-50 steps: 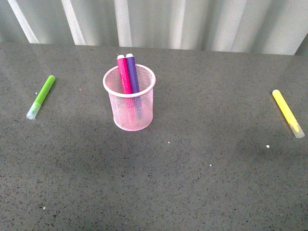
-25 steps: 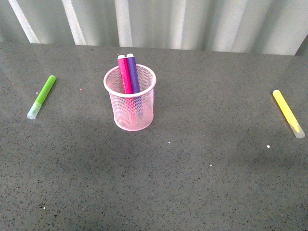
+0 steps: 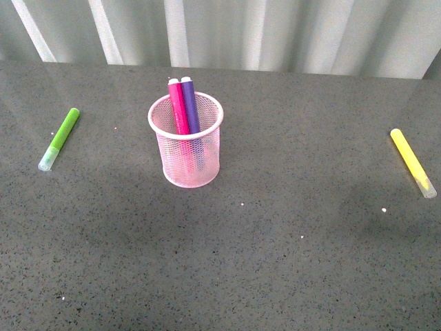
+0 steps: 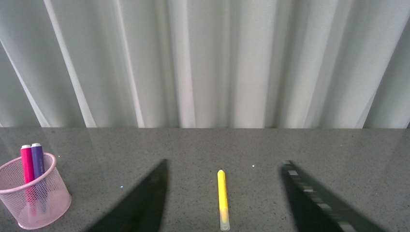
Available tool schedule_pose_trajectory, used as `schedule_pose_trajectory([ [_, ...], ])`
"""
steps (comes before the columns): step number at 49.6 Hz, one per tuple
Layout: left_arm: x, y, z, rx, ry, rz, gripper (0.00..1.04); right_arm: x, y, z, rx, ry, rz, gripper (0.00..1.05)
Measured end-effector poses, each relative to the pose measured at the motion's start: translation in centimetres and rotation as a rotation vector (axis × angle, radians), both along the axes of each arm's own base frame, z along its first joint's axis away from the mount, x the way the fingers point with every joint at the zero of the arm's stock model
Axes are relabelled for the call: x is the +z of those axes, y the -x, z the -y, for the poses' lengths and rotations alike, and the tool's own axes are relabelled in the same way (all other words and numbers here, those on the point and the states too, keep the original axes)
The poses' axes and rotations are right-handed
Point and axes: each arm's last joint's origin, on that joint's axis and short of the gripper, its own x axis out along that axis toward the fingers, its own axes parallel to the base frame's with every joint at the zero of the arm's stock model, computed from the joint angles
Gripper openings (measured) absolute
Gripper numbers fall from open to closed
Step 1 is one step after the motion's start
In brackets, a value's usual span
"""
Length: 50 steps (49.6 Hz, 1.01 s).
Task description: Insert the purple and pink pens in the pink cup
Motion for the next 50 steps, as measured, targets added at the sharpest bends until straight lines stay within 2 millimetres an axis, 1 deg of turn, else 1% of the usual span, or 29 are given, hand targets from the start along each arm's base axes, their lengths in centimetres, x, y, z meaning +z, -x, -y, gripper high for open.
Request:
schedule_pose_trajectory([
  [2,0.0,0.0,0.0,0.0,0.0,0.0,0.98,0.0,0.0,0.0,0.0,-0.001,0.0,0.99],
  [6,0.0,0.0,0.0,0.0,0.0,0.0,0.98,0.0,0.0,0.0,0.0,0.0,0.0,0.97],
  [50,0.0,0.0,0.0,0.0,0.0,0.0,0.98,0.0,0.0,0.0,0.0,0.0,0.0,0.98],
])
